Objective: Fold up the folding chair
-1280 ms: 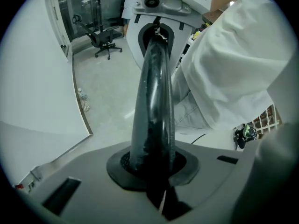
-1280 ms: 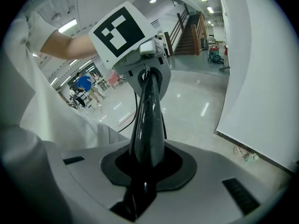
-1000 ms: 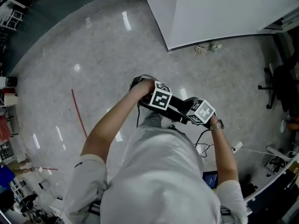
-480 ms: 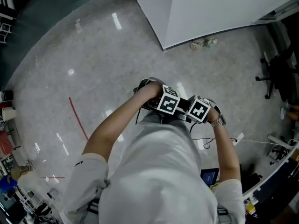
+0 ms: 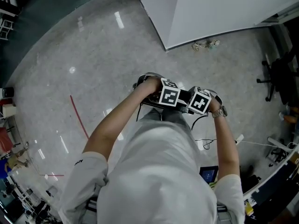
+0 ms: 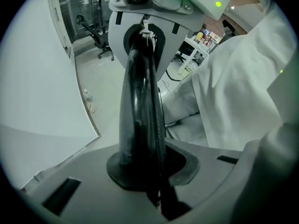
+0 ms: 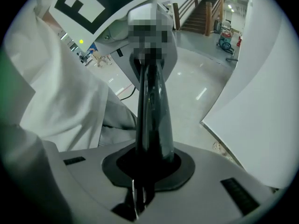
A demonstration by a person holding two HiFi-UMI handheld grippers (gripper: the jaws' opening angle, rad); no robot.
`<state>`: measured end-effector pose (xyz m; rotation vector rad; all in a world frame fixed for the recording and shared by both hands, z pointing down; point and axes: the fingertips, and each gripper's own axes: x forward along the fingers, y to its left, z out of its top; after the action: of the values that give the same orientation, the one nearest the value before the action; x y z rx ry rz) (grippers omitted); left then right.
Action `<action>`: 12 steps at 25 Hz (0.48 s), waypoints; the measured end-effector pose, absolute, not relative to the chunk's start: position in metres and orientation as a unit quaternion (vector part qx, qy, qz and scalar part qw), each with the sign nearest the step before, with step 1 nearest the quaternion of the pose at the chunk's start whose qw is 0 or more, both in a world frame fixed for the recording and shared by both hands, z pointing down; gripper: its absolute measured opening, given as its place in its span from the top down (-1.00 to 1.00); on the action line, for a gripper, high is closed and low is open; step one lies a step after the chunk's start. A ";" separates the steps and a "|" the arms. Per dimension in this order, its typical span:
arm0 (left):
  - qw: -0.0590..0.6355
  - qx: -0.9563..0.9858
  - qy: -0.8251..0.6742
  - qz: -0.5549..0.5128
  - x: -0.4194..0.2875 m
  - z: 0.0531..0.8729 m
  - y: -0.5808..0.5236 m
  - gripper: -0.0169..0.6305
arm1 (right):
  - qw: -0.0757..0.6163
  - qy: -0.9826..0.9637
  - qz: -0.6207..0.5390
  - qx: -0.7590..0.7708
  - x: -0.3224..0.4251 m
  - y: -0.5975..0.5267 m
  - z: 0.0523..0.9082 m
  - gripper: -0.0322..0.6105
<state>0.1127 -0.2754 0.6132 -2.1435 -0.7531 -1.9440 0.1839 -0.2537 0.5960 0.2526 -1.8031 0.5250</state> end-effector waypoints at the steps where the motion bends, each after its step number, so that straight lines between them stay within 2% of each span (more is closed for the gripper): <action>1: 0.074 -0.717 -0.243 -0.649 0.112 0.612 -0.279 0.74 | 0.586 -0.773 0.218 0.106 0.183 -0.258 0.595 0.73; 12: 0.081 -0.735 -0.183 -0.648 0.116 0.594 -0.338 0.74 | 0.594 -0.780 0.169 0.100 0.189 -0.322 0.576 0.73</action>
<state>0.1162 -0.3378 0.5944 -2.1960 -0.5466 -1.9367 0.1888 -0.3223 0.5762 0.2323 -1.8131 0.3924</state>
